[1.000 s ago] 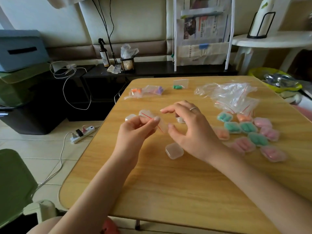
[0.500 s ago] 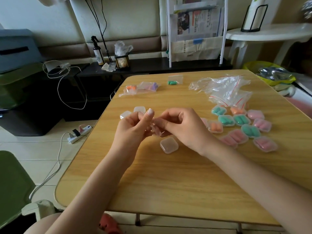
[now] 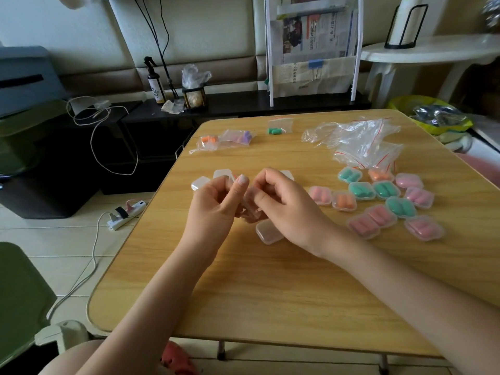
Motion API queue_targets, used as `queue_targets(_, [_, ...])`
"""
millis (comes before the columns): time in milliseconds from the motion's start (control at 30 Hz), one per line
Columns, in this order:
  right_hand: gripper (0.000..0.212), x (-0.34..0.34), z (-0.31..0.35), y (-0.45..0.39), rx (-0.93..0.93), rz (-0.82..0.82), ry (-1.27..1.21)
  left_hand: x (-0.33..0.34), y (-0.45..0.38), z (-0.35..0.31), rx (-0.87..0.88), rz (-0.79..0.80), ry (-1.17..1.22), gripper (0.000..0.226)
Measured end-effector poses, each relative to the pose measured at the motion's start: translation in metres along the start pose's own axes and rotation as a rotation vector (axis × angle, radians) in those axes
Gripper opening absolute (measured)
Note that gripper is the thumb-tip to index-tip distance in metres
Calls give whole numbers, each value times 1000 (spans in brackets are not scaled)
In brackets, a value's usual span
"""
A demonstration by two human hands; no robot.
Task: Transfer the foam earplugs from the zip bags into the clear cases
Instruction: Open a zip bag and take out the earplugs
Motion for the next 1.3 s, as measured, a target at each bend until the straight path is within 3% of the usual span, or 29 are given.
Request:
queue_targets(167, [17, 6, 1, 3, -79, -23, 223, 9, 3, 3, 145, -58, -295, 29])
queue_targets(400, [20, 10, 4, 4, -212, -43, 444, 16, 9, -2, 271, -126, -446, 33])
queue_targets(567, [25, 4, 7, 3, -248, -157, 601, 17, 9, -3, 329, -139, -540, 34])
queue_targets(800, [24, -7, 9, -1, -265, -323, 776, 18, 13, -3, 383, -171, -850, 28])
queue_targets(1000, [9, -10, 12, 1, -414, -279, 851, 10, 12, -3, 314, -205, -807, 39])
queue_targets(1100, [20, -5, 10, -1, -498, -199, 854, 8, 12, -2, 354, -243, -787, 36])
queue_targets(1200, [18, -7, 8, -2, -475, -279, 837, 8, 12, -2, 364, -270, -747, 38])
queue_targets(1300, [18, -7, 3, -3, -427, -191, 818, 8, 12, -3, 402, -286, -725, 37])
Point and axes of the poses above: each hand's wrist, its own y-axis away from the middle knuckle, its own x-axis out of the palm, z = x × y, the point moved 3 cm from there along -y, towards the middle knuckle, and after that the axes turned 3 degrees about -x, right-handed, at the moved point
